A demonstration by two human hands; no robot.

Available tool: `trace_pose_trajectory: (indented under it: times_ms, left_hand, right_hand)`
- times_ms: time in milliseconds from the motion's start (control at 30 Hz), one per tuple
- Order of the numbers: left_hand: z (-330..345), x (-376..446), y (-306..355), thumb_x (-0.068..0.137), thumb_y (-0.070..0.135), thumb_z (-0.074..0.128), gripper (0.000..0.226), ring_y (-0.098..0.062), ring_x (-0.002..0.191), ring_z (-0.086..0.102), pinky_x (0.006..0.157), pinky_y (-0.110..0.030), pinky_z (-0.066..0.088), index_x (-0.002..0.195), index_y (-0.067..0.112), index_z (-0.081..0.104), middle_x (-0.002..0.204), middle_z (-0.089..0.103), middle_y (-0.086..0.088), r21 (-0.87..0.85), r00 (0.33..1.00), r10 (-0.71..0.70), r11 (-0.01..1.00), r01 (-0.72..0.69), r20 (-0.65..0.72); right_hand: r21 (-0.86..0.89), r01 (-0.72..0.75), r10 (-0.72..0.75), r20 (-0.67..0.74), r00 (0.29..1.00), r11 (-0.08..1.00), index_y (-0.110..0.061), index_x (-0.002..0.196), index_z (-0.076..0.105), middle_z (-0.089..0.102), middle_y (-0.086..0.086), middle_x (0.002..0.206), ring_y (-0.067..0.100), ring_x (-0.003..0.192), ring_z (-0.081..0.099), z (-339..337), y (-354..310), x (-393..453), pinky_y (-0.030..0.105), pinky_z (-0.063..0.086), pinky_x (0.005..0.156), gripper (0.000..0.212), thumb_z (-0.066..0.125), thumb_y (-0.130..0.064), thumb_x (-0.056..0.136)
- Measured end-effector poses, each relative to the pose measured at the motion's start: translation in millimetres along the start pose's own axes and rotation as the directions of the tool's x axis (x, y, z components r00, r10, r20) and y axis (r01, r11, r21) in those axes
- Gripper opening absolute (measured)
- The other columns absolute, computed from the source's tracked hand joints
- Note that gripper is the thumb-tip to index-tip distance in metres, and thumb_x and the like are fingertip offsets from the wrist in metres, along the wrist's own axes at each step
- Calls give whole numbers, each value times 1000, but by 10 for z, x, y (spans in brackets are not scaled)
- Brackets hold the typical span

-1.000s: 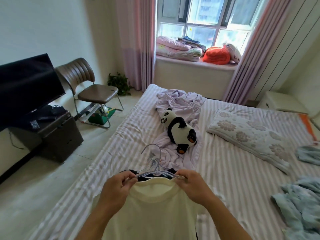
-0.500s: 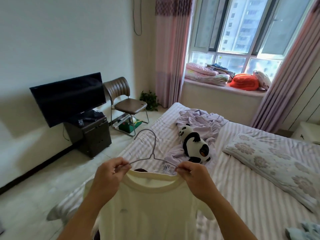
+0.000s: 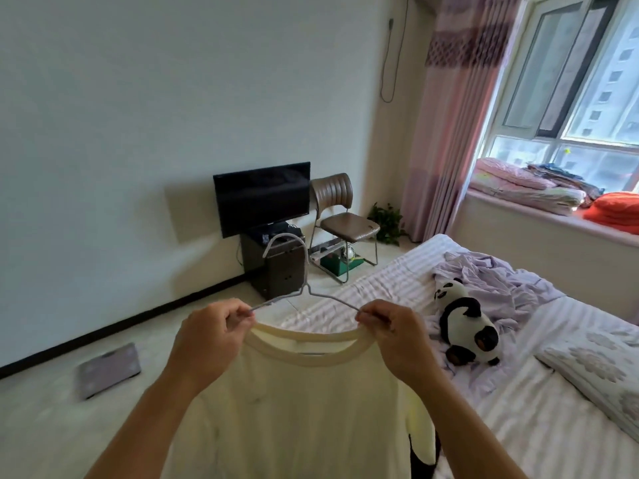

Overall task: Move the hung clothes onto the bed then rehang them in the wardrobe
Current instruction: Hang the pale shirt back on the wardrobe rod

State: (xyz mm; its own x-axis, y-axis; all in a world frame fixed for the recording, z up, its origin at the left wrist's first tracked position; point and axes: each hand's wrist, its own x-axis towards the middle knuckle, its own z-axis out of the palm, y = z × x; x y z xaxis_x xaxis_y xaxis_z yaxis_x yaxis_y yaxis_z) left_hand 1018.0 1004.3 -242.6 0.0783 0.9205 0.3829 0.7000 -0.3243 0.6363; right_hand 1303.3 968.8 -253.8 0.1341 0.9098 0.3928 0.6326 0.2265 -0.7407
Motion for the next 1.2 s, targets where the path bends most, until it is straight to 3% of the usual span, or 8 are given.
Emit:
trace_pose_trajectory:
  times_ms: [167,300,400,567,767,967,1100,1200]
  left_hand:
    - [-563,-252,-156,90,18,69,14,-3,59,57,56,-16,42,78,26,72,64,64,19,-107,993,-22,994,9,-120]
    - [-1062,-526,-410,87,17,72,11,-6,71,65,67,-17,49,80,26,75,71,71,12,-207,974,-108,976,65,-199]
    - [-1479,-813,-617,86,14,73,10,-1,73,65,65,-7,47,84,23,77,73,71,16,-237,957,-154,967,95,-245]
    - [-2222,-1346,-939,86,11,72,24,-2,76,65,66,-6,45,77,33,72,76,71,20,-228,920,-196,966,122,-339]
    - [-3085,-2050,-1258,87,14,71,20,1,77,65,68,-3,43,79,32,72,76,71,20,-192,870,-233,968,164,-434]
    - [-3828,-2796,-1533,88,20,71,13,0,77,66,71,-11,48,82,31,74,76,71,19,-102,786,-277,959,266,-553]
    - [-4265,-3313,-1663,87,19,72,17,2,77,65,69,-8,45,79,33,71,76,69,23,-10,713,-292,928,371,-637]
    - [-4540,-3723,-1810,89,19,70,13,2,77,64,67,-11,45,81,29,72,74,69,21,34,645,-333,873,487,-688]
  right_hand:
    - [-1,125,-124,82,989,992,-31,83,72,71,-16,78,0,77,64,269,-570,-7,10,46,67,22,68,-10,90]
    - [28,215,-217,119,969,976,-25,87,75,72,-12,78,2,77,64,572,-1037,-113,10,46,66,16,68,-12,91]
    - [46,250,-254,167,953,967,-24,89,75,69,-12,74,5,73,62,879,-1384,-223,13,46,62,13,67,-14,92]
    - [113,338,-355,215,910,935,-19,92,76,68,-12,75,8,74,62,1432,-2038,-469,13,46,63,12,66,-12,92]
    - [170,444,-475,267,839,880,-22,97,73,66,-17,78,4,74,63,2116,-2820,-848,18,49,66,10,63,-21,94]
    - [282,428,-507,337,793,858,-29,92,71,69,-15,78,5,74,65,2818,-3564,-1263,36,58,74,8,65,-25,93]
    - [434,381,-550,384,742,816,-30,83,71,67,-16,69,0,64,60,3241,-4069,-1541,14,45,59,13,68,-21,92]
    - [527,333,-583,431,689,782,-26,81,72,68,-12,69,1,56,55,3571,-4427,-1755,11,37,54,14,68,-20,92]
